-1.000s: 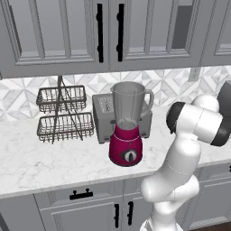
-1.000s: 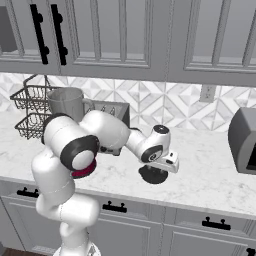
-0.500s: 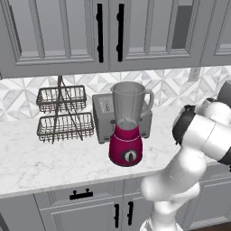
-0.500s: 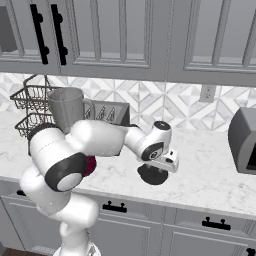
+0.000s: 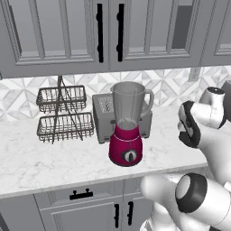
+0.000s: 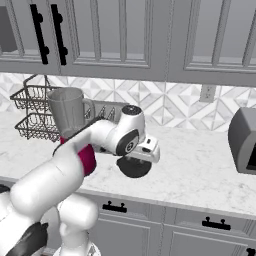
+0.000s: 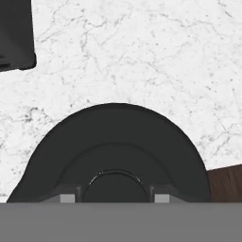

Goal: Close the lid blender by securely placing the lid on top.

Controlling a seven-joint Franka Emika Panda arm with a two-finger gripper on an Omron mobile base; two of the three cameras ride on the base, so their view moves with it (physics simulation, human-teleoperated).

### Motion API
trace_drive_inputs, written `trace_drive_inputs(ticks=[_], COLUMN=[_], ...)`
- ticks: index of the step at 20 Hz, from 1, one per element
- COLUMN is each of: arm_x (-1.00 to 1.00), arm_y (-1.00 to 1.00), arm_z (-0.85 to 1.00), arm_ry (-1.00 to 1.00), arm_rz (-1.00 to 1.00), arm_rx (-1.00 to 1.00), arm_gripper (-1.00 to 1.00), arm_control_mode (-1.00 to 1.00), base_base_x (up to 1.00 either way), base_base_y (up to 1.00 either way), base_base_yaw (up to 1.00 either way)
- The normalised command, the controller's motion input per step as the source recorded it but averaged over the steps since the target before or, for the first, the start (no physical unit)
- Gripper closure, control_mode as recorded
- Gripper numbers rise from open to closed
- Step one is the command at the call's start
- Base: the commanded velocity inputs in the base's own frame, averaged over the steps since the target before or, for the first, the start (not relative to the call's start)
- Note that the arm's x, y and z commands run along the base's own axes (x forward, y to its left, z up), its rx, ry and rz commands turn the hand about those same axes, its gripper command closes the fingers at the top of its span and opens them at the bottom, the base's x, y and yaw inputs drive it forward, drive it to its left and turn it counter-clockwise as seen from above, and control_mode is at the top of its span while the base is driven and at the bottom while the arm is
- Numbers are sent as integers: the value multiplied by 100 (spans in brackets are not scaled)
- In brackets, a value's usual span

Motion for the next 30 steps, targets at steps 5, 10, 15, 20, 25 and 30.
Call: trace_drive_inputs(ticks=[5, 10, 15, 20, 25, 30], arm_x=[-24, -21, -28, -10, 0, 17], arm_y=[76, 33, 1, 8, 60, 99], arm_z=[100, 100, 100, 100, 100, 79], arm_ry=[0, 0, 0, 0, 0, 0], arm_rz=[0, 0, 0, 0, 9, 20], arm_rx=[-13, -5, 0, 0, 0, 0], arm_gripper=[100, 100, 100, 100, 100, 100], arm_control_mode=[-100, -100, -100, -100, -100, -100], base_base_x=[0, 0, 0, 0, 0, 0], base_base_y=[0, 0, 0, 0, 0, 0], base_base_yaw=[0, 0, 0, 0, 0, 0])
